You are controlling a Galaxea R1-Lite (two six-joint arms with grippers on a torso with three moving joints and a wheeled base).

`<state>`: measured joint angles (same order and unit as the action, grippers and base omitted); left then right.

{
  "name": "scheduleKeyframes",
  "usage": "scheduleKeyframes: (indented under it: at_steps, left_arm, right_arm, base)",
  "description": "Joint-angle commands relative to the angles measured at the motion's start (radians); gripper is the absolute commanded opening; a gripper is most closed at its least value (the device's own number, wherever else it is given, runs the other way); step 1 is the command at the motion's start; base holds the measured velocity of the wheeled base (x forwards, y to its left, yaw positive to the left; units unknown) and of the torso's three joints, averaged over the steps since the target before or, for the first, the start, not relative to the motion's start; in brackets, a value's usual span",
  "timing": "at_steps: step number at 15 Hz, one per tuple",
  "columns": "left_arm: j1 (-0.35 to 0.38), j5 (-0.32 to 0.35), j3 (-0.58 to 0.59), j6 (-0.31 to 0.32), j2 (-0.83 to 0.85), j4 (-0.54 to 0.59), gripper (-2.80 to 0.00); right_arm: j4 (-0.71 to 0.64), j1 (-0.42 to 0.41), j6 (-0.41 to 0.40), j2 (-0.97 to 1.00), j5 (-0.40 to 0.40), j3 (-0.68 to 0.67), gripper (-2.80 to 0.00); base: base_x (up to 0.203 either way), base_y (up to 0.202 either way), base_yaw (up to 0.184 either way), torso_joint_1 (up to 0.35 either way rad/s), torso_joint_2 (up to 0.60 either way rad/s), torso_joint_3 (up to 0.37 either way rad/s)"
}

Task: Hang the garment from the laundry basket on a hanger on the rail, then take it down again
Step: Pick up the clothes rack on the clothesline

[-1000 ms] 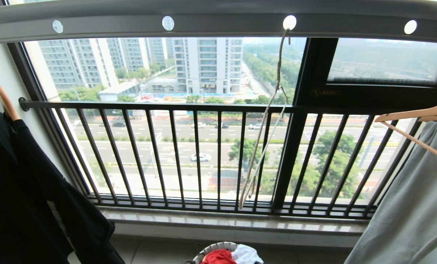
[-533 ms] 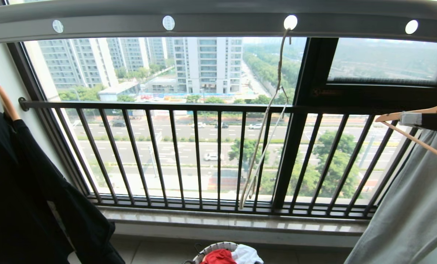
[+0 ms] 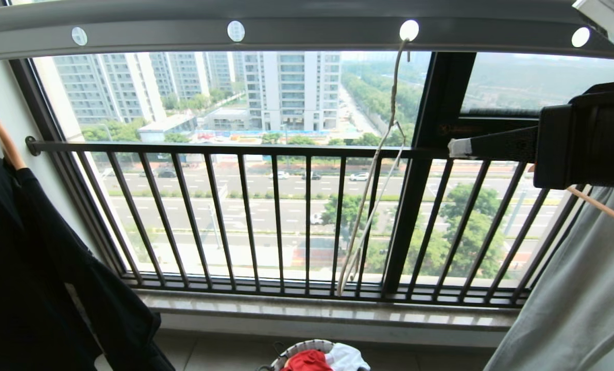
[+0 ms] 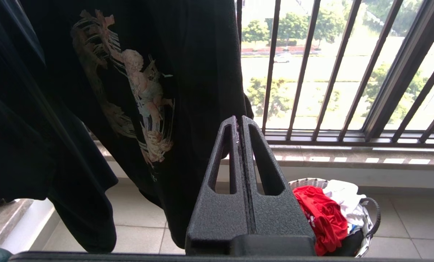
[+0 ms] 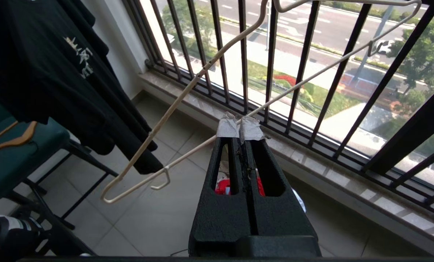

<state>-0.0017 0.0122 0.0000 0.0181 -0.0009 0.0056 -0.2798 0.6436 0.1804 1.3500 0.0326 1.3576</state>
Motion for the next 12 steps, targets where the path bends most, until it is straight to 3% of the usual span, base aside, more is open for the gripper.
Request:
scheduleKeyframes:
  at_steps: [1, 3, 4, 8, 12]
  left_arm:
    - [0.0, 0.0, 0.0, 0.0, 0.001, 0.0, -2.8]
    - [0.0, 0.0, 0.0, 0.0, 0.001, 0.0, -2.8]
    - [0.0, 0.0, 0.0, 0.0, 0.001, 0.0, -2.8]
    - [0.0, 0.0, 0.0, 0.0, 0.001, -0.001, -2.8]
    - [0.0, 0.0, 0.0, 0.0, 0.001, -0.001, -2.8]
  right_arm:
    - [-0.001, 0.092, 0.003, 0.068, 0.06, 0.019, -2.8]
    - [0.004, 0.136, 0.004, 0.086, 0.109, 0.027, -2.8]
    - [0.005, 0.157, 0.003, 0.094, 0.134, 0.038, 0.0]
    - [0.003, 0.177, 0.004, 0.192, 0.223, 0.129, 0.0]
    - [0.003, 0.212, 0.004, 0.272, 0.396, 0.159, 0.0]
  base:
    - [0.0, 0.0, 0.0, 0.0, 0.0, 0.0]
    - [0.0, 0.0, 0.0, 0.0, 0.0, 0.0]
    - [0.0, 0.0, 0.0, 0.0, 0.0, 0.0]
    - [0.0, 0.0, 0.0, 0.0, 0.0, 0.0]
    - [0.0, 0.0, 0.0, 0.001, 0.0, 0.023]
